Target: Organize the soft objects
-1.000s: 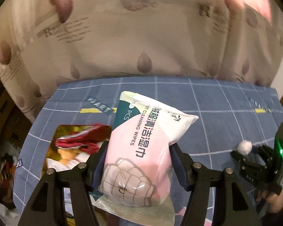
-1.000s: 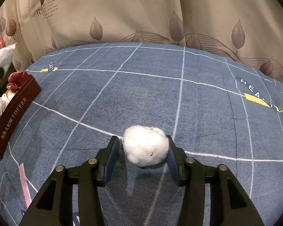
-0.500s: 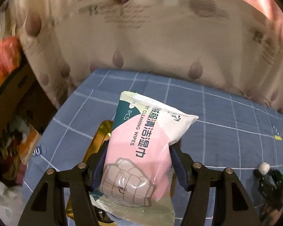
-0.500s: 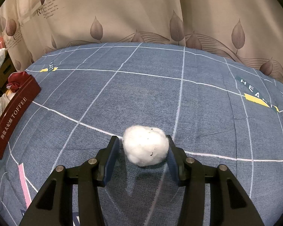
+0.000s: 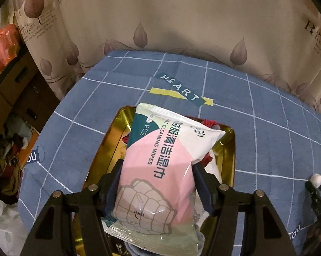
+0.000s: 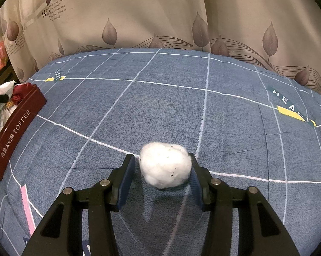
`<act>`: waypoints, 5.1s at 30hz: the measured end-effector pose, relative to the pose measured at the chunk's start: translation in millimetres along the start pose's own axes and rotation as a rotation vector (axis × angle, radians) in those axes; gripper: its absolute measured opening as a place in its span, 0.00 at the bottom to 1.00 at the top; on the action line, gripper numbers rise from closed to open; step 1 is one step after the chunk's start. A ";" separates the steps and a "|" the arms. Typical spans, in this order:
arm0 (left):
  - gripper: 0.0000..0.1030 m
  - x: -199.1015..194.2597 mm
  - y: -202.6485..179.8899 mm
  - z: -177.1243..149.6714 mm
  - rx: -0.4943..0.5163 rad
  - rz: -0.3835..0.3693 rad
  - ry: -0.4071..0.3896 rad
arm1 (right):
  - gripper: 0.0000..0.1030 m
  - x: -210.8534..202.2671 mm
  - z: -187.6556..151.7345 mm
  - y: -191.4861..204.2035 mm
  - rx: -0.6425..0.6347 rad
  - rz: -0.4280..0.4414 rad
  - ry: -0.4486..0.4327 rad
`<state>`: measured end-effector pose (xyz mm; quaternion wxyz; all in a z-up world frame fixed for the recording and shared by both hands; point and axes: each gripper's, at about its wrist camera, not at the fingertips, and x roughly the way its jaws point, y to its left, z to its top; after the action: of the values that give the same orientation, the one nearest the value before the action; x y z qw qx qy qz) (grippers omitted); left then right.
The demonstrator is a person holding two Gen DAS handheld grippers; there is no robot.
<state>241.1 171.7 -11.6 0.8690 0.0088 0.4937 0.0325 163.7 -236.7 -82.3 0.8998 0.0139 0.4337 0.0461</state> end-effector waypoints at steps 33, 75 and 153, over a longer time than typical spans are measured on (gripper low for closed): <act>0.70 -89.2 41.5 -82.2 0.045 0.109 -0.247 | 0.61 -5.5 -1.5 -1.2 0.018 0.030 -0.008; 0.70 -92.9 150.8 -129.6 -0.206 0.284 -0.266 | 0.26 -63.8 2.2 359.0 -0.478 0.445 0.008; 0.70 -94.7 83.2 -140.2 -0.096 0.106 -0.292 | 0.97 -93.3 -38.5 299.8 -0.242 0.143 -0.110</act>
<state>68.4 246.2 1.8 0.9280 -0.0021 0.3590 0.1001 54.5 52.3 -14.1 0.9118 -0.0612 0.3728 0.1610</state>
